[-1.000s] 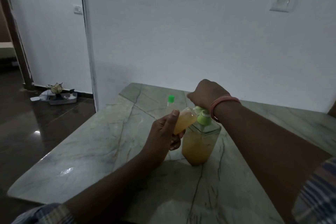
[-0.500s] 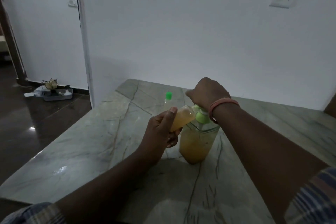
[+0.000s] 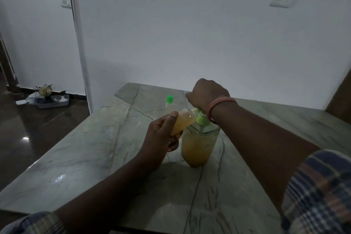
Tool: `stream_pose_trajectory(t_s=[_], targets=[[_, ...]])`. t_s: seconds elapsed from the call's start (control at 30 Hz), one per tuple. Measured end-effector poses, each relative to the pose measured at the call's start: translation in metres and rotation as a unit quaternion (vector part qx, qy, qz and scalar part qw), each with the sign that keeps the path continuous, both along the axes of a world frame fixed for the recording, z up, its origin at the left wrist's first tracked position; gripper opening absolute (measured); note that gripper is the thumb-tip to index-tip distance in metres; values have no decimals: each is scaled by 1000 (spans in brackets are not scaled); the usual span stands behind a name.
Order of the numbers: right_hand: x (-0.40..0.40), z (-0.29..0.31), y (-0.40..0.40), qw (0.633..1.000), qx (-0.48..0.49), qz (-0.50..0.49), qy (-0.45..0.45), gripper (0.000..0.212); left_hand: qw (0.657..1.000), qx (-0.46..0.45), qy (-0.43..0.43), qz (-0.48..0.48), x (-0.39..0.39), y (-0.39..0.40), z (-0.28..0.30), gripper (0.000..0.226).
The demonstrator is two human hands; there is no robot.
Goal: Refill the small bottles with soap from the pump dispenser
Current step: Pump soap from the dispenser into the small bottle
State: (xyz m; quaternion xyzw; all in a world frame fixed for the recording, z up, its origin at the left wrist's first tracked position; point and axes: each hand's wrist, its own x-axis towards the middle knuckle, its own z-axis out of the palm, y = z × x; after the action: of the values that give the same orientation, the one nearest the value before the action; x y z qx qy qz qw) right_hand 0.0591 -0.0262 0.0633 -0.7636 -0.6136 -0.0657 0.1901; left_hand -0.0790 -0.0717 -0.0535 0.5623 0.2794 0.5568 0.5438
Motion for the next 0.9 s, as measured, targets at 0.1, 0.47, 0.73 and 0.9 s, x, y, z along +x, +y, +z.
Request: stream_pose_trajectory(t_s=[0.1, 0.47, 0.73, 0.9], targets=[[-2, 3, 3, 1000, -8, 12, -10, 26, 1000, 1, -8, -9, -1, 0, 1, 50], [4, 3, 6, 999, -12, 20, 25, 25, 1000, -2, -8, 2, 1, 1, 0, 48], [5, -4, 7, 1000, 5, 5, 22, 21, 1000, 11, -9, 3, 1, 3, -2, 44], [4, 1, 8, 1000, 5, 24, -2, 24, 1000, 4, -19, 3, 2, 3, -1, 46]])
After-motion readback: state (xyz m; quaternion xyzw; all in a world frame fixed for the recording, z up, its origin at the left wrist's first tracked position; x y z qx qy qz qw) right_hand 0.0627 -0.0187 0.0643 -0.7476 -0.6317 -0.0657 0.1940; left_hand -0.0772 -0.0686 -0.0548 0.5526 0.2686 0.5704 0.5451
